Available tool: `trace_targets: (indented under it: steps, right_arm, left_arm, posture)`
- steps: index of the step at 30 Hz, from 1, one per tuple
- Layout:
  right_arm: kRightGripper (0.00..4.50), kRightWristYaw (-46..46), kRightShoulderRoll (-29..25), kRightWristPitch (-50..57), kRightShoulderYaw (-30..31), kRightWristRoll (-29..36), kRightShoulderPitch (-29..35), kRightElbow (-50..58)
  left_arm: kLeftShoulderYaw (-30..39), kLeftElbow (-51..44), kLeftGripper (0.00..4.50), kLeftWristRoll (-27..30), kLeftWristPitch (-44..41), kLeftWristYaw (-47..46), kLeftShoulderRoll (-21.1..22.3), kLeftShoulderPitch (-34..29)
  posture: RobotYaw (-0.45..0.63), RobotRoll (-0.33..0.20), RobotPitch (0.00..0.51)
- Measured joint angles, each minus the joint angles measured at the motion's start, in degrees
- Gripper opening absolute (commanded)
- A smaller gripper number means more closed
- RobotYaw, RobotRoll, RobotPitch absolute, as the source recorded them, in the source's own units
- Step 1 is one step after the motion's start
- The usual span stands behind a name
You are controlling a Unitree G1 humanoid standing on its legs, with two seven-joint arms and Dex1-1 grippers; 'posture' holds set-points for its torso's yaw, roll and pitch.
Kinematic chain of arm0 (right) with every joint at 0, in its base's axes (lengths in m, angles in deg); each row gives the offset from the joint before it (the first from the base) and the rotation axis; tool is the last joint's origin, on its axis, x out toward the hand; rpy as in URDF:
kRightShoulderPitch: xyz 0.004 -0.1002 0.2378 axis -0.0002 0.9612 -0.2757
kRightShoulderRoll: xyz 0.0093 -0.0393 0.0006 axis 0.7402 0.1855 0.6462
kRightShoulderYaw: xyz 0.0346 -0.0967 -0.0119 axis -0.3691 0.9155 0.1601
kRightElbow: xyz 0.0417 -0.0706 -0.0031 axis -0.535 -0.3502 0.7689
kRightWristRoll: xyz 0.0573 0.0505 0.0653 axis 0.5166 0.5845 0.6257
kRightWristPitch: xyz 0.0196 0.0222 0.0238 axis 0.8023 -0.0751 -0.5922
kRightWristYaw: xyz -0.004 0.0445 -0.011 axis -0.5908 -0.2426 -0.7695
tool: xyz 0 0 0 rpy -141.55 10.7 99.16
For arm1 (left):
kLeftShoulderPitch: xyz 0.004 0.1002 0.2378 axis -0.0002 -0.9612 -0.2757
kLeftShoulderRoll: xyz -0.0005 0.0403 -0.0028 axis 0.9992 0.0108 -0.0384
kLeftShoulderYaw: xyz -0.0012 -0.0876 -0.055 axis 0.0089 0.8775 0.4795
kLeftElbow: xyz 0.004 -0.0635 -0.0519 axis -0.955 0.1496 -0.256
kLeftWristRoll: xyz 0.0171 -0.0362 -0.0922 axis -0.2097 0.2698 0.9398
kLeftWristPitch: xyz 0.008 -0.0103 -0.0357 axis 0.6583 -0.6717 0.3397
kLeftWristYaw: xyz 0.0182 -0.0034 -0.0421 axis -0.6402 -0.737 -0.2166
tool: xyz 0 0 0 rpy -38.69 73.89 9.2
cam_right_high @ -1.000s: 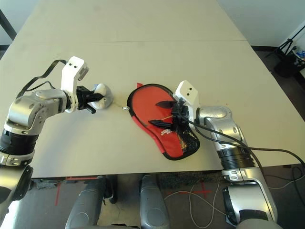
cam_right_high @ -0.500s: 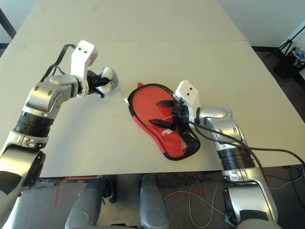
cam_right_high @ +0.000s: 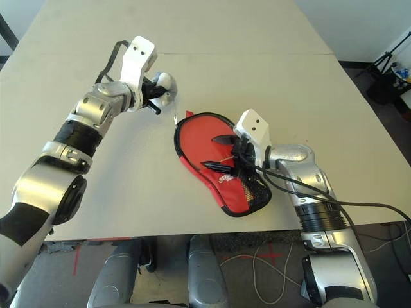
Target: Store the ping-pong paddle in its case and zip it.
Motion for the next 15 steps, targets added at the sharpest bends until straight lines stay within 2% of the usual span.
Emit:
trace_targets:
  steps: [5, 15]
  right_arm:
    - [4.50, -0.31, 0.01, 0.26, -0.01, 0.00, 0.07, 0.30]
    - [4.50, -1.07, 0.03, 0.53, -0.08, 0.00, 0.66, 1.30]
  left_arm:
    - [1.75, 7.35, 0.12, -0.99, 5.31, -2.04, -2.57, 3.12]
    - [4.07, 13.08, 0.12, -2.57, 10.53, -4.96, -5.72, 6.15]
  posture:
    - [-0.08, 0.000, 0.283]
    - [-0.10, 0.000, 0.282]
